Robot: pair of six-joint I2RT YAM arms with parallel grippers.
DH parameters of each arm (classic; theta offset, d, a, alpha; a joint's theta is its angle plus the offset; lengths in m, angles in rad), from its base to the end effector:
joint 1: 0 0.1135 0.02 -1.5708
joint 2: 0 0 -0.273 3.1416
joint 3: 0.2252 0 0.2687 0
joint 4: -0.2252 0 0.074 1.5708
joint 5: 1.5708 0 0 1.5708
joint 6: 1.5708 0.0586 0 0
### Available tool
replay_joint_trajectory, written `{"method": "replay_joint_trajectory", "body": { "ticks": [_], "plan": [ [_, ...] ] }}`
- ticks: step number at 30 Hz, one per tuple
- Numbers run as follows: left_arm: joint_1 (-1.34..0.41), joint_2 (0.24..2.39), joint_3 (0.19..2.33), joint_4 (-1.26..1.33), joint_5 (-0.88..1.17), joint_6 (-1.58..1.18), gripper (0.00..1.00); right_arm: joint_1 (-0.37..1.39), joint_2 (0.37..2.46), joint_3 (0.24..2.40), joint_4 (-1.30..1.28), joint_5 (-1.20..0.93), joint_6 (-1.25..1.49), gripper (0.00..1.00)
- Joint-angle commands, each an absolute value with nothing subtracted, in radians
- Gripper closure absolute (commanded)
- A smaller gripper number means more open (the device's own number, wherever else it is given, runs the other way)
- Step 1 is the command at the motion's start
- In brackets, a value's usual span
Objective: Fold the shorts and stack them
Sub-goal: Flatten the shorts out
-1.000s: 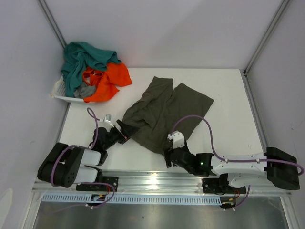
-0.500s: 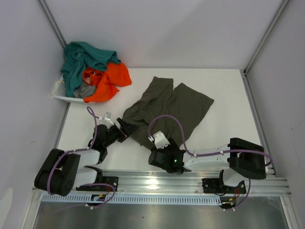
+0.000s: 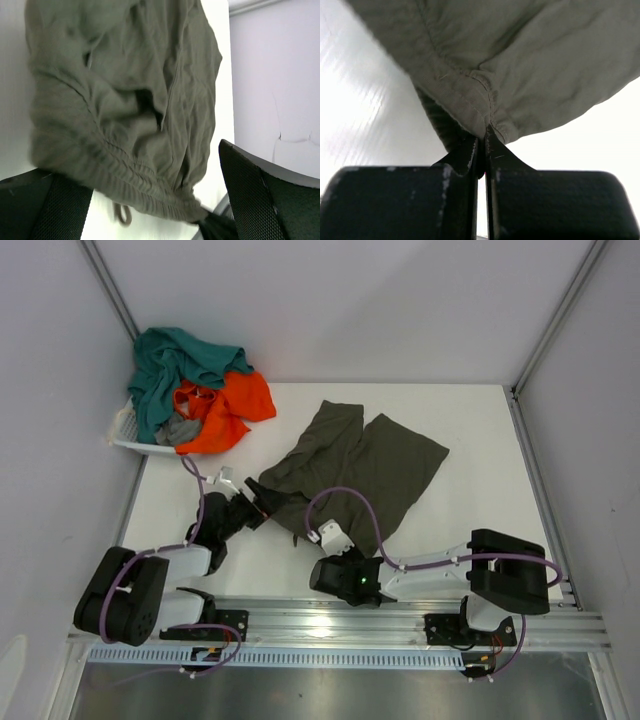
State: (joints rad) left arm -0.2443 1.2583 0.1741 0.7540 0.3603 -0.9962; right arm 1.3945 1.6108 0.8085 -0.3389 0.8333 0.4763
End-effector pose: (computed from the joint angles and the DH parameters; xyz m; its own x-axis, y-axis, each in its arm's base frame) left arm 0.2215 -0.0765 0.1280 -0.6326 -0.6518 -0.4182 0.0348 0.5155 -0.8562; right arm 0.0959 0.2910 0.1366 -0.4204 -0.6022 -0.6787 -0.4672 0.7849 -0.4070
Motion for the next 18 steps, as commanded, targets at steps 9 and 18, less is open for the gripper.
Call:
{"method": "replay_joint_trajectory", "body": {
  "ticks": [9,18],
  "plan": [
    [-0.198,1.315,0.311,0.692,0.239,-0.942,0.01,1.466,1.618,0.775,-0.339,0.868,0.578,1.00],
    [-0.189,1.246,0.310,0.467,0.026,-0.902,0.01,1.479,1.598,0.781,-0.377,0.897,0.604,1.00]
  ]
}}
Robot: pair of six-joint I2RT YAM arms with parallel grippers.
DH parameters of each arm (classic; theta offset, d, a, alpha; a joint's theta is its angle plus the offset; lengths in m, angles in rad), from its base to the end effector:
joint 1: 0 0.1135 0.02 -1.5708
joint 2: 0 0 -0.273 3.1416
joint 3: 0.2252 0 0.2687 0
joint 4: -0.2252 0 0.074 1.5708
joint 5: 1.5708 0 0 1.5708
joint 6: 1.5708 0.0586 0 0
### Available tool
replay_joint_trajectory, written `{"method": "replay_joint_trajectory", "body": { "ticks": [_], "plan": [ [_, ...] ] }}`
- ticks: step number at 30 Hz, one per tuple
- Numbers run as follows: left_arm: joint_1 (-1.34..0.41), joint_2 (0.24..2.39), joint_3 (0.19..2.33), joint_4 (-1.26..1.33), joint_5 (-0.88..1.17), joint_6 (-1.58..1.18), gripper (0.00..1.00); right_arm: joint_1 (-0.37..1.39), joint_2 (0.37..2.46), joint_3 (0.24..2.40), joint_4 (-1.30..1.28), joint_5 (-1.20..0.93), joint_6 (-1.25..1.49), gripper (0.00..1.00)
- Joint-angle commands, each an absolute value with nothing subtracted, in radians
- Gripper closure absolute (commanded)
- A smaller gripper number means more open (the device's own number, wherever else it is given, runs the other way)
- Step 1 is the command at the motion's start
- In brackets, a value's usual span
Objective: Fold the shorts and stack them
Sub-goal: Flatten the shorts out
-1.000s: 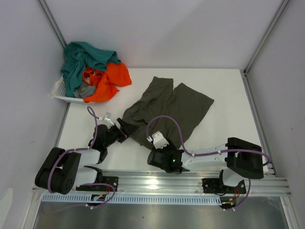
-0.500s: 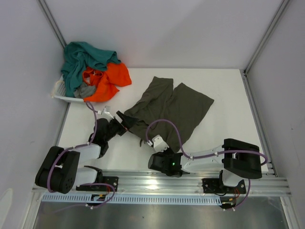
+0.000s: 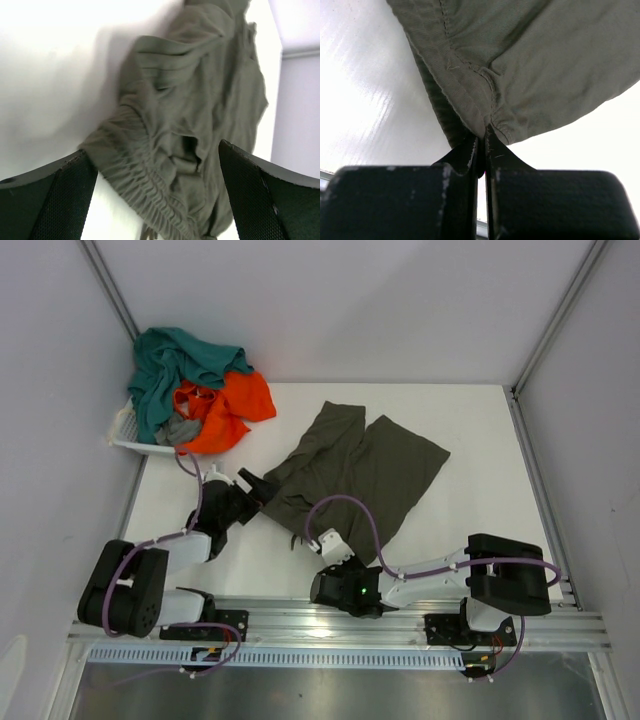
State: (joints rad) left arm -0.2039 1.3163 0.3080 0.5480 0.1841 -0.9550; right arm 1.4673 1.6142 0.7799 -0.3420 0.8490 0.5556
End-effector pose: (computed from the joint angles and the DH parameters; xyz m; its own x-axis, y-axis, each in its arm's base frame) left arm 0.2521 -0.0631 0.1297 -0.5449 -0.7068 -0.4511 -0.1473 0.6103 -0.7783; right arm 0.0743 0.2894 0.1285 -0.4120 -0.5928 -0.6920 -0.4827 0.7861 -0.3860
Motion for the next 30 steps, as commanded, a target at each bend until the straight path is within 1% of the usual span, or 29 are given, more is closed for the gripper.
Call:
{"method": "replay_joint_trajectory", "body": {
  "ticks": [1,5,10,13,15,17,18,19,20,21,22,24,25,26,28,29,30],
  "plan": [
    [-0.187,1.223,0.307,0.439,0.005,-0.894,0.01,1.480,1.597,0.779,-0.374,0.893,0.603,1.00],
    [-0.155,1.161,0.351,0.339,-0.048,-0.861,0.01,1.494,1.595,0.767,-0.351,0.877,0.601,1.00],
    [-0.083,1.161,0.402,0.287,-0.008,-0.847,0.01,1.525,1.660,0.804,-0.342,0.873,0.609,1.00],
    [-0.080,1.145,0.428,0.250,0.023,-0.822,0.01,1.540,1.701,0.862,-0.336,0.861,0.597,1.00],
    [-0.081,1.109,0.413,0.232,0.029,-0.815,0.01,1.543,1.741,0.897,-0.316,0.844,0.578,0.94],
    [-0.081,1.030,0.402,0.206,0.043,-0.799,0.01,1.548,1.755,0.929,-0.284,0.800,0.529,0.84],
    [-0.081,1.000,0.400,0.162,0.046,-0.792,0.01,1.548,1.750,0.931,-0.234,0.776,0.511,0.81],
    [-0.084,0.941,0.405,0.135,0.054,-0.782,0.01,1.546,1.741,0.928,-0.210,0.735,0.487,0.75],
    [-0.084,0.913,0.405,0.108,0.057,-0.766,0.01,1.545,1.706,0.911,-0.187,0.712,0.473,0.75],
    [-0.086,0.884,0.405,0.060,0.057,-0.758,0.01,1.542,1.683,0.899,-0.139,0.691,0.465,0.71],
    [-0.084,0.856,0.402,0.042,0.058,-0.753,0.01,1.534,1.657,0.884,-0.109,0.631,0.456,0.65],
    [-0.087,0.778,0.396,0.011,0.063,-0.746,0.01,1.507,1.563,0.833,-0.024,0.548,0.423,0.58],
    [-0.087,0.761,0.391,0.008,0.072,-0.741,0.01,1.494,1.530,0.821,-0.011,0.472,0.416,0.51],
    [-0.089,0.740,0.393,-0.018,0.101,-0.735,0.01,1.485,1.499,0.810,0.023,0.444,0.404,0.45],
    [-0.118,0.729,0.388,-0.047,0.121,-0.733,0.01,1.444,1.409,0.813,0.006,0.414,0.400,0.31],
    [-0.139,0.701,0.385,-0.052,0.101,-0.738,0.01,1.421,1.373,0.811,-0.020,0.405,0.403,0.30],
    [-0.211,0.675,0.367,-0.060,0.066,-0.742,0.01,1.390,1.305,0.808,-0.065,0.393,0.410,0.29]
  ]
}}
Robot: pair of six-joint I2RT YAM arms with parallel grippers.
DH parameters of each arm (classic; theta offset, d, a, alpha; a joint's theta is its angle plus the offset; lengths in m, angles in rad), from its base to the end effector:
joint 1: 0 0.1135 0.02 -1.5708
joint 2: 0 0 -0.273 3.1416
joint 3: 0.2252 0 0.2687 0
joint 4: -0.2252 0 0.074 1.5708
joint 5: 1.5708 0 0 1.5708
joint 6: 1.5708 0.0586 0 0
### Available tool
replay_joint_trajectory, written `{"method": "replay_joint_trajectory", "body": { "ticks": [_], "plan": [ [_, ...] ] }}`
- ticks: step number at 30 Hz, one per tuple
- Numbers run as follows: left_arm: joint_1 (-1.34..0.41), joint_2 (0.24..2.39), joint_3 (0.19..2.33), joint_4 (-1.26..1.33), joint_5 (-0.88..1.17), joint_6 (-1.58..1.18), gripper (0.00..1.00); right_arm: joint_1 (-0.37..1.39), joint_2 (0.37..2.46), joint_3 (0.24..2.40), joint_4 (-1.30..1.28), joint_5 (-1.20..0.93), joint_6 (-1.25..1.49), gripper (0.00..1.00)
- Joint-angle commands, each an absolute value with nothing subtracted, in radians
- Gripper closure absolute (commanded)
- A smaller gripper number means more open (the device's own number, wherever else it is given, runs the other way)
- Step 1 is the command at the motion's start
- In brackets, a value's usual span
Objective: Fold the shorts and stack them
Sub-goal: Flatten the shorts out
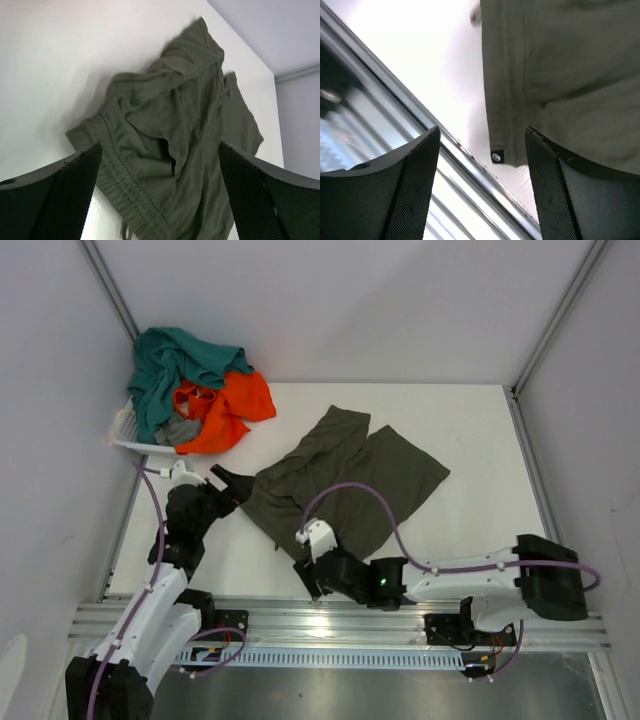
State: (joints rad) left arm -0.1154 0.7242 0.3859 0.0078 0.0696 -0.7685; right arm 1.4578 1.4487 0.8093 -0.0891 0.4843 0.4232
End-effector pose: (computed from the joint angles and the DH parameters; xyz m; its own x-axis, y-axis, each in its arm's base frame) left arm 0.2059 -0.0280 0.2211 -0.3570 -0.6566 -0.6644 -0.0945 0.7330 -0.6737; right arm 0.0639 0.3215 0.1925 -0.4135 -0.4204 -0.8076 -0.7352 0.6774 0.0238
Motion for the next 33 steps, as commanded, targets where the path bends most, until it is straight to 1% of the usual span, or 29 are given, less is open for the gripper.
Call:
{"method": "replay_joint_trajectory", "body": {
  "ticks": [1,2,3,4,6,7,8,9,10,11,12,13,14,15,16,17,19,20,21,23,25,26,27,29,32,33],
  "plan": [
    [-0.259,0.648,0.351,-0.069,0.019,-0.747,0.01,1.300,1.267,0.801,-0.086,0.352,0.419,0.29],
    [-0.303,0.617,0.344,-0.099,-0.036,-0.764,0.01,1.245,1.231,0.792,-0.103,0.325,0.429,0.28],
    [-0.390,0.564,0.328,-0.115,-0.111,-0.772,0.01,1.189,1.157,0.766,-0.123,0.274,0.442,0.28],
    [-0.428,0.540,0.318,-0.132,-0.136,-0.781,0.01,1.075,1.123,0.752,-0.132,0.252,0.451,0.28],
    [-0.515,0.493,0.318,-0.185,-0.187,-0.798,0.01,0.955,1.039,0.724,-0.168,0.168,0.477,0.28],
    [-0.546,0.486,0.316,-0.196,-0.199,-0.798,0.01,0.830,1.014,0.716,-0.181,0.141,0.489,0.28],
    [-0.614,0.482,0.318,-0.234,-0.219,-0.799,0.01,0.769,0.991,0.706,-0.193,0.114,0.506,0.29],
    [-0.653,0.489,0.322,-0.244,-0.276,-0.798,0.01,0.711,0.973,0.697,-0.192,0.042,0.518,0.29],
    [-0.698,0.500,0.322,-0.268,-0.313,-0.799,0.01,0.590,0.953,0.680,-0.195,0.016,0.531,0.29],
    [-0.786,0.514,0.331,-0.279,-0.355,-0.802,0.01,0.536,0.948,0.675,-0.189,-0.027,0.544,0.29],
    [-0.829,0.537,0.342,-0.287,-0.397,-0.807,0.01,0.485,0.953,0.669,-0.178,-0.108,0.549,0.30],
    [-0.872,0.590,0.353,-0.297,-0.481,-0.816,0.01,0.397,0.984,0.678,-0.175,-0.136,0.555,0.30],
    [-0.947,0.627,0.359,-0.316,-0.520,-0.821,0.01,0.364,1.006,0.686,-0.181,-0.149,0.560,0.31],
    [-0.977,0.665,0.400,-0.330,-0.547,-0.822,0.01,0.335,1.031,0.696,-0.178,-0.169,0.563,0.31],
    [-1.008,0.752,0.419,-0.353,-0.598,-0.840,0.01,0.309,1.055,0.704,-0.172,-0.182,0.561,0.31],
    [-1.064,0.797,0.432,-0.366,-0.621,-0.844,0.01,0.269,1.101,0.719,-0.163,-0.189,0.564,0.32],
    [-1.109,0.892,0.508,-0.431,-0.661,-0.870,0.01,0.238,1.144,0.730,-0.150,-0.198,0.571,0.32],
    [-1.150,0.987,0.529,-0.458,-0.701,-0.882,0.01,0.227,1.181,0.744,-0.146,-0.193,0.563,0.33],
    [-1.169,1.032,0.595,-0.488,-0.722,-0.896,0.01,0.213,1.199,0.750,-0.149,-0.171,0.563,0.34],
    [-1.234,1.139,0.635,-0.589,-0.787,-0.959,0.01,0.201,1.227,0.755,-0.146,-0.149,0.561,0.35],
    [-1.278,1.186,0.704,-0.645,-0.810,-0.985,0.01,0.180,1.261,0.746,-0.138,-0.126,0.566,0.35],
    [-1.313,1.201,0.719,-0.666,-0.822,-0.994,0.01,0.172,1.270,0.741,-0.121,-0.126,0.565,0.37],
    [-1.328,1.222,0.765,-0.676,-0.827,-0.996,0.01,0.158,1.290,0.732,-0.115,-0.126,0.565,0.43],
    [-1.353,1.235,0.782,-0.701,-0.848,-0.994,0.01,0.150,1.307,0.721,-0.065,-0.138,0.557,0.45],
    [-1.344,1.250,0.796,-0.637,-0.859,-0.922,0.01,0.152,1.364,0.768,-0.089,-0.109,0.548,0.42],
    [-1.332,1.258,0.799,-0.609,-0.835,-0.867,0.01,0.152,1.394,0.802,-0.098,-0.082,0.537,0.36]
  ]
}}
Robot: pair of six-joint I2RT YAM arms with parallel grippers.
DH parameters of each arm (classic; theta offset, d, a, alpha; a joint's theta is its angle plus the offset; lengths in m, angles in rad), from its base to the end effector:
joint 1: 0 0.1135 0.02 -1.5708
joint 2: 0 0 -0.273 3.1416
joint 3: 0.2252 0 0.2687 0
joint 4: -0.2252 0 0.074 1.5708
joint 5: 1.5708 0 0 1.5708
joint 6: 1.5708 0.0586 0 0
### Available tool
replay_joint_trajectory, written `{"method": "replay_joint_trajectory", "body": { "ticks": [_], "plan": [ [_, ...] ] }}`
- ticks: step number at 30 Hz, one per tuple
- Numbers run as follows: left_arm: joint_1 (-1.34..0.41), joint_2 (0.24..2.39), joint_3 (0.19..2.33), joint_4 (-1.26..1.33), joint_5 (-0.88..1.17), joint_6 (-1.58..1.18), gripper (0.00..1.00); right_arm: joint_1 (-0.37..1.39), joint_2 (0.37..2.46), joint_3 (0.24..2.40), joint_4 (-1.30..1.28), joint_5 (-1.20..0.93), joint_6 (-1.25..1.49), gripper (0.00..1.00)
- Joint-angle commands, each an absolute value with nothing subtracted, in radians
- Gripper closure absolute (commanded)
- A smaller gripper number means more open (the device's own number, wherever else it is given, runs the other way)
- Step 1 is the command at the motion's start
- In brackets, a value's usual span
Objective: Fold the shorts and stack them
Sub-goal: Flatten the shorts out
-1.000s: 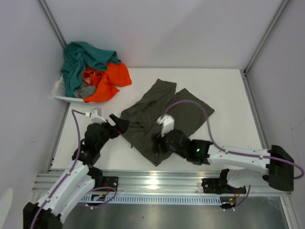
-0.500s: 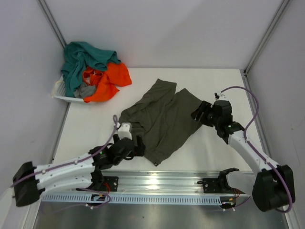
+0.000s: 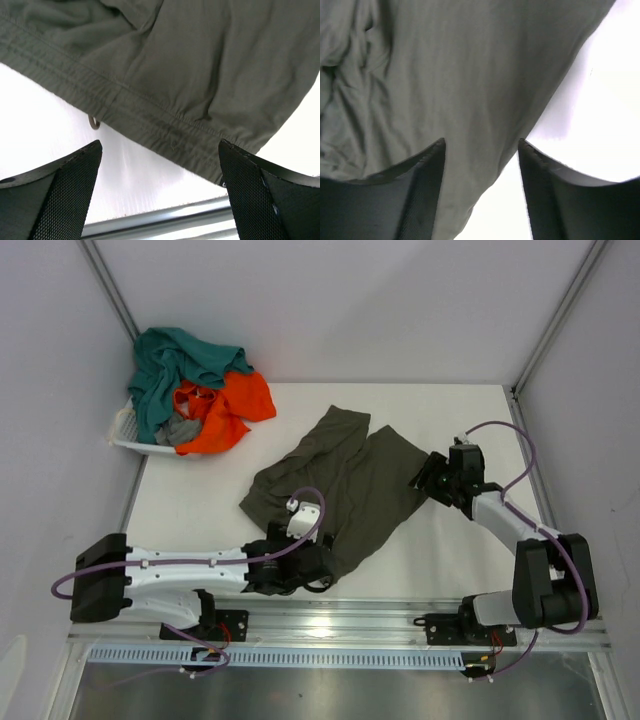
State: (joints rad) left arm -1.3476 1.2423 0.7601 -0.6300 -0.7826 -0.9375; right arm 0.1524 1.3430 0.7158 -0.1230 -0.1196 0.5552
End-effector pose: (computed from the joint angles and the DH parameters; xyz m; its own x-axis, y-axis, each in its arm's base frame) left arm 0.0941 -0.2278 0.2000 -0.6192 0.1456 -0.7716 0.2084 0.9779 0.0173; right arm 0.2978 0.0528 0.1842 -0.6976 0.4224 -0.5788 0.1538 0.8772 0.4547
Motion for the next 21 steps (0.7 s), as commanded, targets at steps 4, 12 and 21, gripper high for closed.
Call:
{"method": "replay_joint_trajectory", "body": {
  "ticks": [4,12,21],
  "plan": [
    [-1.270,1.287,0.798,-0.494,-0.758,-0.781,0.01,0.158,1.465,0.879,-0.161,0.026,0.509,0.34],
    [-1.158,1.330,0.781,-0.296,-0.583,-0.606,0.01,0.143,1.661,1.008,-0.206,0.107,0.497,0.40],
    [-1.230,1.592,0.928,-0.324,-0.563,-0.613,0.01,0.126,1.782,1.071,-0.275,0.198,0.523,0.47]
  ]
}}
